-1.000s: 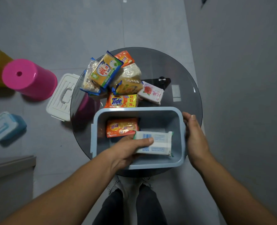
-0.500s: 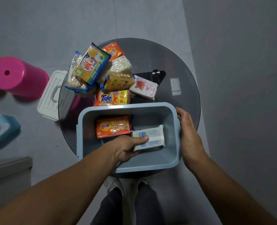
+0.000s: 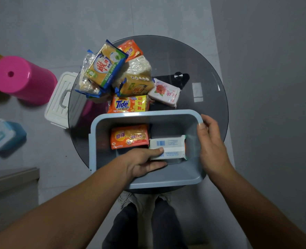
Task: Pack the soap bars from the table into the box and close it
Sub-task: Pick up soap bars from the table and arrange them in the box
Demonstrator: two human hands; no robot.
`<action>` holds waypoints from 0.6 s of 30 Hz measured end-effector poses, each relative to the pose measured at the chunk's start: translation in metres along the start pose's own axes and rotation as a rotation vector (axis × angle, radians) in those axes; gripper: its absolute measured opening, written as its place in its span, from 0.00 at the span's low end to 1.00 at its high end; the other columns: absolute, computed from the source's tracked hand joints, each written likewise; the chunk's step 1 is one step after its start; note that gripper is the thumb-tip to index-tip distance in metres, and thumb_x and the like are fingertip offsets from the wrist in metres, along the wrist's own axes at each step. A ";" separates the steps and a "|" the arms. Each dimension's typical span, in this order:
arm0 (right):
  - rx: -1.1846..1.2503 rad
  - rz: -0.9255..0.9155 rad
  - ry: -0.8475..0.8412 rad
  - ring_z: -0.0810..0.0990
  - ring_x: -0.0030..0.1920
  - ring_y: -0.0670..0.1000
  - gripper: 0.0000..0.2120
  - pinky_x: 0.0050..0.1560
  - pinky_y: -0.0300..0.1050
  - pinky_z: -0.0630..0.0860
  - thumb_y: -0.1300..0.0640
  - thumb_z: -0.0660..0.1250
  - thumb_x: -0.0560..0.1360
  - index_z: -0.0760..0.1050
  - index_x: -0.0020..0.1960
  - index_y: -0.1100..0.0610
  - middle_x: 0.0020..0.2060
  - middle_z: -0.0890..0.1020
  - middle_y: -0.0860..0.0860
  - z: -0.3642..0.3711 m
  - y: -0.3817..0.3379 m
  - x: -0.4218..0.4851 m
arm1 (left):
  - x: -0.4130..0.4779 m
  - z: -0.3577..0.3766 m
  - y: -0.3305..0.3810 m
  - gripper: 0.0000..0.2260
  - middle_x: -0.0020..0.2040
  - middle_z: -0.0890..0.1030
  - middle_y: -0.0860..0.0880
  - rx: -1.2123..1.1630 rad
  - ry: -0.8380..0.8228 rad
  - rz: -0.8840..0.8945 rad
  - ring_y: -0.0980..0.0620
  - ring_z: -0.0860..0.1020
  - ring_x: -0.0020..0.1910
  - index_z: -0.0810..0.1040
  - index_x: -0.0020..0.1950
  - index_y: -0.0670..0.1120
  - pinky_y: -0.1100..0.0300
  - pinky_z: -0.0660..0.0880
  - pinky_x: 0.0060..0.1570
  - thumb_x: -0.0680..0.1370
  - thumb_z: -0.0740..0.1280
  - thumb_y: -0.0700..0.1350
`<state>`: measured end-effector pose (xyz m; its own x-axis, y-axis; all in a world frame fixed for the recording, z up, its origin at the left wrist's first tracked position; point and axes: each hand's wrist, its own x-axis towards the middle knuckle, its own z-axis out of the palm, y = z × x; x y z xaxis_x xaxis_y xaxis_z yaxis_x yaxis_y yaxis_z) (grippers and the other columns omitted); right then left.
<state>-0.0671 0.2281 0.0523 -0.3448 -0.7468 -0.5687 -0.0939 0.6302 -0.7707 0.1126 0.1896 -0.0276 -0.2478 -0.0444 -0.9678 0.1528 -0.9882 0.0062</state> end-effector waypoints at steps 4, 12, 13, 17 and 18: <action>-0.104 -0.044 0.015 0.75 0.49 0.27 0.22 0.43 0.21 0.69 0.46 0.55 0.83 0.60 0.77 0.43 0.62 0.75 0.40 0.006 -0.003 0.000 | 0.001 0.007 0.001 0.12 0.58 0.83 0.34 -0.127 0.006 0.003 0.35 0.81 0.60 0.78 0.61 0.33 0.43 0.79 0.60 0.78 0.68 0.31; -0.165 -0.077 0.055 0.68 0.65 0.41 0.24 0.53 0.28 0.62 0.46 0.55 0.83 0.59 0.78 0.42 0.74 0.68 0.45 0.008 0.000 0.006 | 0.004 0.033 -0.001 0.08 0.50 0.83 0.36 -0.422 0.046 0.098 0.39 0.80 0.62 0.78 0.56 0.36 0.48 0.76 0.65 0.79 0.70 0.39; -0.168 -0.080 0.054 0.67 0.65 0.41 0.24 0.55 0.31 0.63 0.46 0.55 0.83 0.59 0.78 0.43 0.74 0.68 0.45 0.008 0.000 0.005 | 0.005 0.035 -0.003 0.08 0.50 0.83 0.37 -0.442 0.052 0.103 0.39 0.80 0.62 0.79 0.55 0.36 0.48 0.76 0.65 0.79 0.70 0.40; -0.184 -0.088 0.051 0.68 0.64 0.42 0.23 0.54 0.30 0.63 0.46 0.54 0.83 0.59 0.78 0.43 0.74 0.68 0.45 0.008 0.002 0.006 | 0.008 0.039 -0.007 0.15 0.61 0.81 0.37 -0.439 0.041 0.079 0.39 0.77 0.67 0.79 0.62 0.41 0.45 0.73 0.69 0.79 0.70 0.48; -0.186 -0.087 0.052 0.68 0.64 0.42 0.23 0.51 0.26 0.62 0.46 0.54 0.83 0.59 0.78 0.43 0.74 0.68 0.45 0.007 0.002 0.007 | 0.009 0.039 -0.007 0.16 0.63 0.80 0.36 -0.455 0.027 0.073 0.38 0.76 0.68 0.78 0.63 0.41 0.45 0.72 0.69 0.80 0.70 0.48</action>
<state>-0.0627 0.2229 0.0446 -0.3754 -0.7910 -0.4831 -0.2948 0.5960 -0.7469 0.0721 0.1907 -0.0263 -0.1968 -0.1019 -0.9751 0.5752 -0.8174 -0.0307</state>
